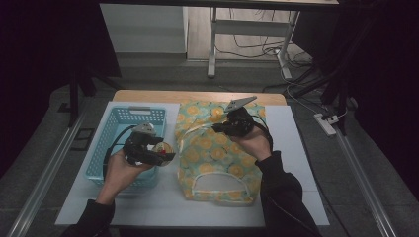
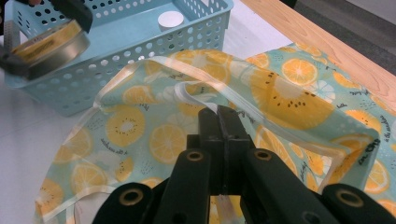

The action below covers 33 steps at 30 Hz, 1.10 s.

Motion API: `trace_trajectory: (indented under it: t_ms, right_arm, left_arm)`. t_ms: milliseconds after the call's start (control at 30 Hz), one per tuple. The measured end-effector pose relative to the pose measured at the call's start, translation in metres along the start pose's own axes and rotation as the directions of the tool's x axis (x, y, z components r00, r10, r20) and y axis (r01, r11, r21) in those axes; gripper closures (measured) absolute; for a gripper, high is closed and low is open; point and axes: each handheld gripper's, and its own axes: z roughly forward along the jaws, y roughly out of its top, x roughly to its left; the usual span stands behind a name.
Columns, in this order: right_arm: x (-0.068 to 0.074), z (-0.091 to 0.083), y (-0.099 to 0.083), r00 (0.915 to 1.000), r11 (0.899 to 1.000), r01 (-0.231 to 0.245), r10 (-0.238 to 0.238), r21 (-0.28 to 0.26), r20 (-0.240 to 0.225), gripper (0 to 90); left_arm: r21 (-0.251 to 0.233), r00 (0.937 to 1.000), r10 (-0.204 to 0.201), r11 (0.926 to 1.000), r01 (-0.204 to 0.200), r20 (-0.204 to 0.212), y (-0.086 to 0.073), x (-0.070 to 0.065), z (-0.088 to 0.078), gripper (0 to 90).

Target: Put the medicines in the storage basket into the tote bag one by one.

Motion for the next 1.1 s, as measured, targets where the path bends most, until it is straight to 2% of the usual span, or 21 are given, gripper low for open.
trace_trajectory:
  t_ms: [233, 500, 700, 1100]
  right_arm:
    - [-0.001, 0.001, -0.001, 1.0000, 1.000, -0.004, 0.004, -0.004, 0.000, 90.0]
    - [0.000, 0.001, 0.000, 1.0000, 1.000, 0.003, -0.003, -0.010, 0.000, 90.0]
    - [-0.001, 0.001, -0.001, 1.0000, 1.000, 0.002, -0.002, -0.014, 0.002, 90.0]
    - [0.000, 0.002, -0.001, 1.0000, 1.000, 0.003, -0.003, -0.015, 0.005, 90.0]
  left_arm:
    - [-0.008, 0.9987, 0.026, 0.9996, -0.025, 0.043, 0.010, -0.014, 0.017, 23.8]
    - [-0.008, 0.9959, 0.065, 0.9979, -0.064, 0.063, 0.025, -0.027, 0.040, 23.8]
    - [-0.009, 0.9927, 0.101, 0.9949, -0.100, 0.066, 0.035, -0.036, 0.060, 23.8]
    - [-0.002, 0.9912, 0.122, 0.9926, -0.122, 0.052, 0.048, -0.041, 0.100, 23.8]
